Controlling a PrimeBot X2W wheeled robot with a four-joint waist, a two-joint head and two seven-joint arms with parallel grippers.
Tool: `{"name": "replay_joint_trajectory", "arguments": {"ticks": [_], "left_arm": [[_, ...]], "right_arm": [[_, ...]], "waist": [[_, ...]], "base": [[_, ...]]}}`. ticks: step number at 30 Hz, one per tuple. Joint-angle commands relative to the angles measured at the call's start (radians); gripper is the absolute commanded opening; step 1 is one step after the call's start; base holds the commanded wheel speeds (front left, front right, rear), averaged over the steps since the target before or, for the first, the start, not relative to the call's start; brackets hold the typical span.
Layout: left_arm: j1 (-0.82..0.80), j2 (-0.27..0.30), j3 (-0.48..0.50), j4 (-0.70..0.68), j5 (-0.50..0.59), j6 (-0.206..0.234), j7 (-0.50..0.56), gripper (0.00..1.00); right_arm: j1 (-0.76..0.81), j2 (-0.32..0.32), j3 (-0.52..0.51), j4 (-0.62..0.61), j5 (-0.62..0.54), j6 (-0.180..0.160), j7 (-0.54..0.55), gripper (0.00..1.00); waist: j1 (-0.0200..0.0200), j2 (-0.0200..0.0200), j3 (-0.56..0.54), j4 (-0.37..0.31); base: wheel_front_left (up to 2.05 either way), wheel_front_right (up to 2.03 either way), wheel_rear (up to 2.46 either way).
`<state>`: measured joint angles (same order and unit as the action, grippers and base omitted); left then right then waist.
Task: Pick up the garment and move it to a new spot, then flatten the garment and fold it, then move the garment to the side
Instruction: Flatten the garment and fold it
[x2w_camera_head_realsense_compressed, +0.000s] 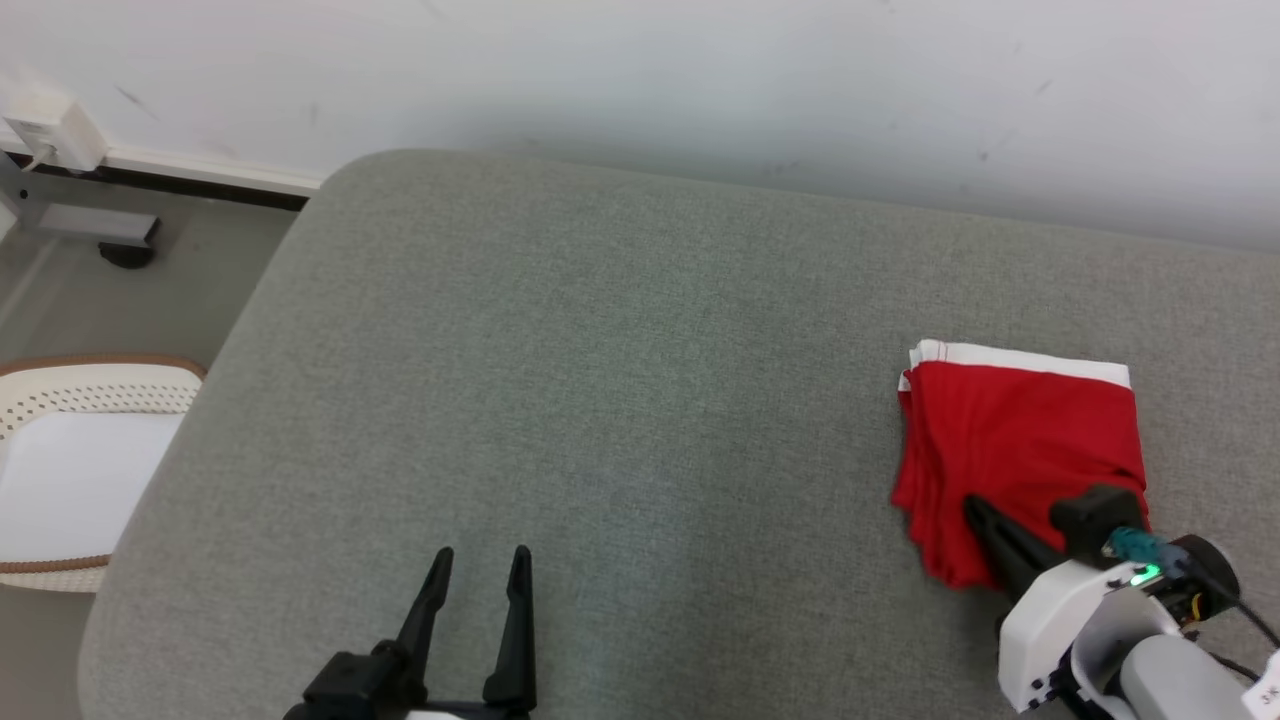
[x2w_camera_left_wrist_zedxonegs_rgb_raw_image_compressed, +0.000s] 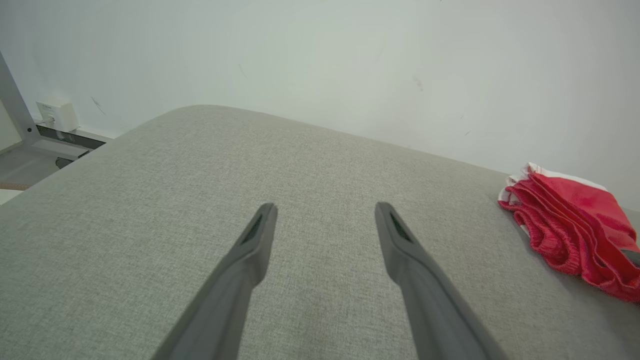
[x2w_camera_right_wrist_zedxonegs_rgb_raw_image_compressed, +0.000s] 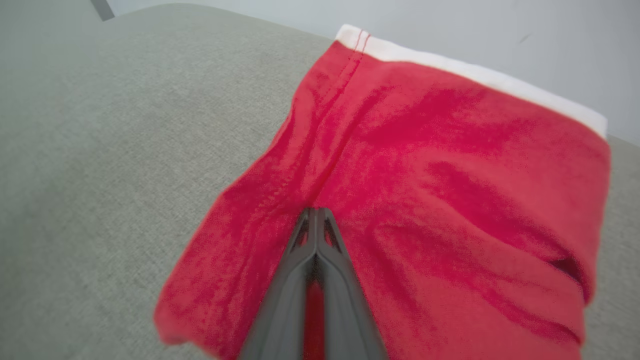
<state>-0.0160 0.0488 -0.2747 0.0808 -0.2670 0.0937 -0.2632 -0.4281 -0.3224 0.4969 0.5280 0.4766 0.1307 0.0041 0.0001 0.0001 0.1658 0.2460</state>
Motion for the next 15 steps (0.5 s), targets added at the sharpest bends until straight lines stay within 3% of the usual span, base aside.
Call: {"name": "replay_joint_trajectory", "arguments": {"ticks": [1,6,15], "left_arm": [[0.000,0.004,0.000,0.003,-0.007,0.006,-0.001,1.00],[0.020,0.004,0.007,0.006,-0.011,0.008,-0.001,1.00],[0.047,0.004,0.030,0.007,0.000,0.000,-0.001,1.00]], "right_arm": [[-0.005,-0.002,0.035,-0.004,-0.009,-0.001,0.013,0.00],[0.015,0.013,0.112,-0.005,0.000,-0.001,0.051,0.00],[0.047,0.048,0.142,-0.010,0.014,-0.001,-0.004,0.00]], "waist": [[-0.0001,-0.0001,-0.008,0.002],[-0.0001,-0.0001,-0.032,-0.004],[-0.0001,-0.0001,-0.091,-0.046]], "base": [[0.00,0.00,0.00],[0.00,0.00,0.00],[0.00,0.00,0.00]]}}
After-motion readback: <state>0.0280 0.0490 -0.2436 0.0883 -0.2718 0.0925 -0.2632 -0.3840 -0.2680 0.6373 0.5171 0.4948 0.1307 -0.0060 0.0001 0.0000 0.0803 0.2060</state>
